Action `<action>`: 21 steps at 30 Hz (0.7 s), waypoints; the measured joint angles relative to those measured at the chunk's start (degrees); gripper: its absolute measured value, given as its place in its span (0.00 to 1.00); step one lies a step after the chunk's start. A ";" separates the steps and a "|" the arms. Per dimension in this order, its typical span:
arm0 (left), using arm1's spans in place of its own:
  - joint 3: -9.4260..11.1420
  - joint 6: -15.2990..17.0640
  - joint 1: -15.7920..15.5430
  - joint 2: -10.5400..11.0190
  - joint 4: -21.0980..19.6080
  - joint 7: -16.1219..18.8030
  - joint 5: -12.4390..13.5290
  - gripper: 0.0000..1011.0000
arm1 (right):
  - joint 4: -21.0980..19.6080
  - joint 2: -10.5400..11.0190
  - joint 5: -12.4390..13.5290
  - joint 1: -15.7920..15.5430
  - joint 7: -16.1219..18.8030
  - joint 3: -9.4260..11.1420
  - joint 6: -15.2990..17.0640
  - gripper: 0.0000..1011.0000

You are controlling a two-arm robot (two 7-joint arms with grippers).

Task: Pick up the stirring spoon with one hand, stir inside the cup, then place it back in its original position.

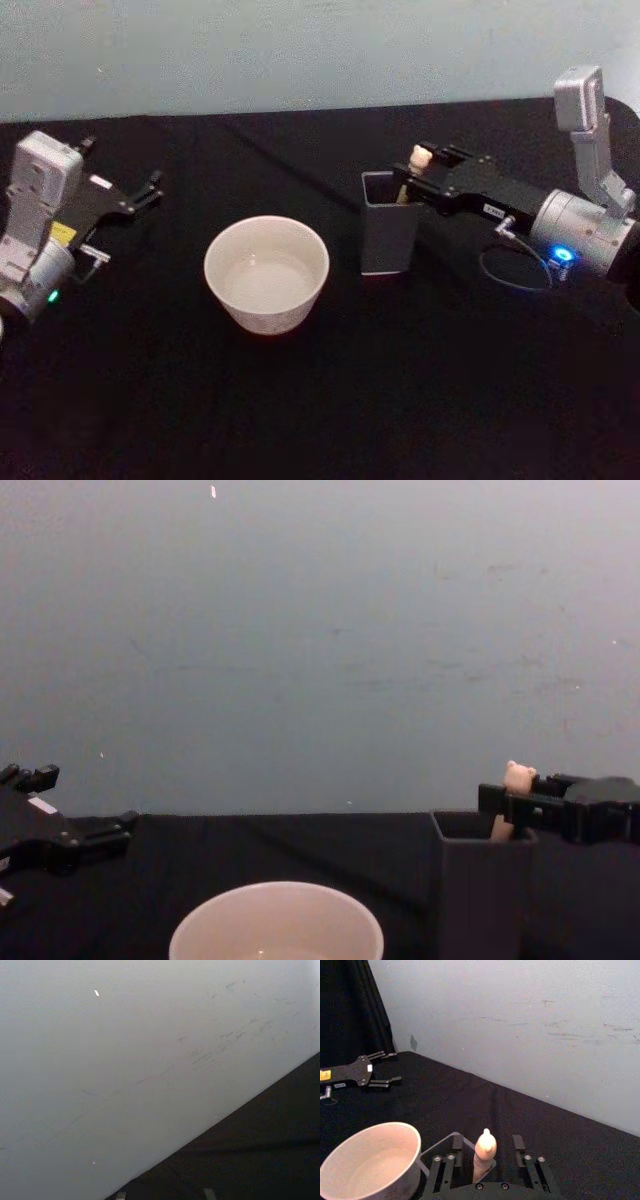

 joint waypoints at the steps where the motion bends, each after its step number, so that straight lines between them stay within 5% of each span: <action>1: 0.00 0.00 0.00 0.00 0.00 0.01 0.00 0.99 | 0.00 0.00 0.00 0.00 0.00 0.00 0.00 0.59; 12: 0.00 0.00 0.00 0.00 0.00 0.00 0.00 0.99 | -0.01 0.00 -0.02 0.00 -0.03 0.01 0.00 0.25; 21: 0.00 0.00 0.00 0.00 0.00 0.00 0.00 0.99 | -0.02 0.00 -0.01 0.00 -0.04 0.01 0.00 0.21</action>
